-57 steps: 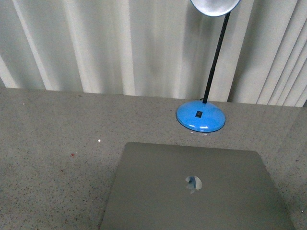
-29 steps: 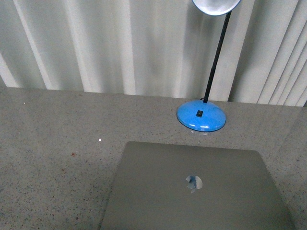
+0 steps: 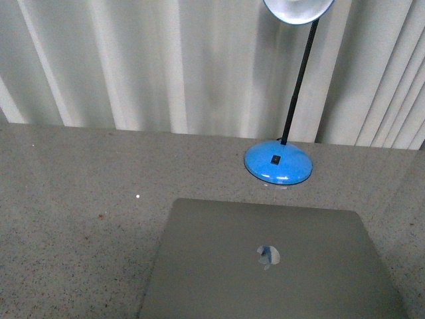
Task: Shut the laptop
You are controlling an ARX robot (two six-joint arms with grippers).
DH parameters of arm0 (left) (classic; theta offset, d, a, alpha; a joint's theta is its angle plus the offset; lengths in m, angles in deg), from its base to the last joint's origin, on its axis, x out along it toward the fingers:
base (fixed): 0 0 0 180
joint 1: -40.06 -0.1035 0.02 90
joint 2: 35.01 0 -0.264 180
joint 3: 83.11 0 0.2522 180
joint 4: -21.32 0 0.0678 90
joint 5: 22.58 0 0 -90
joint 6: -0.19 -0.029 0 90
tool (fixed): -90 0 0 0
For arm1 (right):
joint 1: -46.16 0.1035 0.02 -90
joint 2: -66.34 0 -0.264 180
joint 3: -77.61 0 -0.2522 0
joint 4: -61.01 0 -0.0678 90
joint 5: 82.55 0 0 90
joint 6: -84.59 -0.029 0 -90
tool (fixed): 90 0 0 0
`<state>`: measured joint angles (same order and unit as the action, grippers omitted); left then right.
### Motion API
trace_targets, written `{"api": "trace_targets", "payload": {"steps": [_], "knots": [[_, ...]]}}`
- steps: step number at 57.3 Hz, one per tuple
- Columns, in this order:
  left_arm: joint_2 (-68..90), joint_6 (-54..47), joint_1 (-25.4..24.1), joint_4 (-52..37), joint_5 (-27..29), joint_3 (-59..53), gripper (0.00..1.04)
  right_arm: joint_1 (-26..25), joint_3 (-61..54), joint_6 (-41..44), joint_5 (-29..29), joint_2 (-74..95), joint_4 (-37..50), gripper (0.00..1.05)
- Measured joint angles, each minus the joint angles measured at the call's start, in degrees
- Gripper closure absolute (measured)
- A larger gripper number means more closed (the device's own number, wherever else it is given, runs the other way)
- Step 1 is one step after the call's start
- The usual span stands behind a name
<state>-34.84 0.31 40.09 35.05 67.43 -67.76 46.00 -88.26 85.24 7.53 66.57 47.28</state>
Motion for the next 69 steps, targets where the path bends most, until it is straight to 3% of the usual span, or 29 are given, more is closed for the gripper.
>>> {"api": "trace_targets", "payload": {"steps": [15,18,20,69], "knots": [[0.0,0.0,0.0,0.0,0.0,0.0,0.23,0.0,0.0,0.0,0.0,0.0,0.0,0.26],[0.0,0.0,0.0,0.0,0.0,0.0,0.09,0.0,0.0,0.0,0.0,0.0,0.0,0.12],[0.0,0.0,0.0,0.0,0.0,0.0,0.05,0.0,0.0,0.0,0.0,0.0,0.0,0.07],[0.0,0.0,0.0,0.0,0.0,0.0,0.07,0.0,0.0,0.0,0.0,0.0,0.0,0.07]]}}
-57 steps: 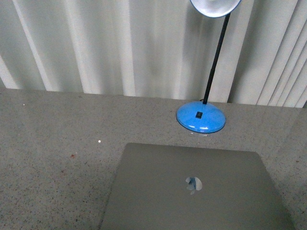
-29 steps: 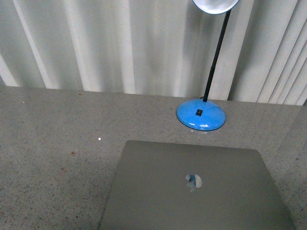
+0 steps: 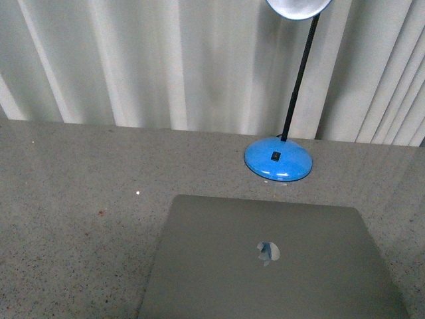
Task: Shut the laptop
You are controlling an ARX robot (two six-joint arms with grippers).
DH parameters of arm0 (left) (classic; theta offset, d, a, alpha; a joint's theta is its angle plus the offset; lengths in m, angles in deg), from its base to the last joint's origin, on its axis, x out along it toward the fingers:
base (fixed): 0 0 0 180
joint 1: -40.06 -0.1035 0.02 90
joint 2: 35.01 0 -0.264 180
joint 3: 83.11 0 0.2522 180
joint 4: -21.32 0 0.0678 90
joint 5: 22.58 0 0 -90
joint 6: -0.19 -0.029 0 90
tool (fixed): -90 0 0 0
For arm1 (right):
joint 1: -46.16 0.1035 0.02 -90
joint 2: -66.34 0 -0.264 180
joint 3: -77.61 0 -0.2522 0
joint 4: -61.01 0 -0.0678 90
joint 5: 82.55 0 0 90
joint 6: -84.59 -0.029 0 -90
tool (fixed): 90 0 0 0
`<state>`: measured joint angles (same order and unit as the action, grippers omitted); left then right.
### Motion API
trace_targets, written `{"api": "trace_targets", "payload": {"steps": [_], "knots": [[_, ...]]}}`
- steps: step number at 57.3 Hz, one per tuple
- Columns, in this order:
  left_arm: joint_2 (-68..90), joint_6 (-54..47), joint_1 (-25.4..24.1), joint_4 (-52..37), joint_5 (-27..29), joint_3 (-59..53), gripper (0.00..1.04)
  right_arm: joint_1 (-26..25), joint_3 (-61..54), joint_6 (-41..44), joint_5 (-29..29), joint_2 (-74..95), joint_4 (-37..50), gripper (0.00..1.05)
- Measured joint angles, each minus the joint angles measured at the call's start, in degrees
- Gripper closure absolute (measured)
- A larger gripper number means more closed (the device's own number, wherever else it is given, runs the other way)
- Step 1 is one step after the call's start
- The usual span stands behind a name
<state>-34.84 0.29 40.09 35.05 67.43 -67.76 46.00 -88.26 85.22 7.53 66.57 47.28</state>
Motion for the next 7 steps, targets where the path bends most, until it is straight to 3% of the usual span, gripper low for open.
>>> {"api": "trace_targets", "payload": {"steps": [7], "knots": [[0.0,0.0,0.0,0.0,0.0,0.0,0.07,0.0,0.0,0.0,0.0,0.0,0.0,0.07]]}}
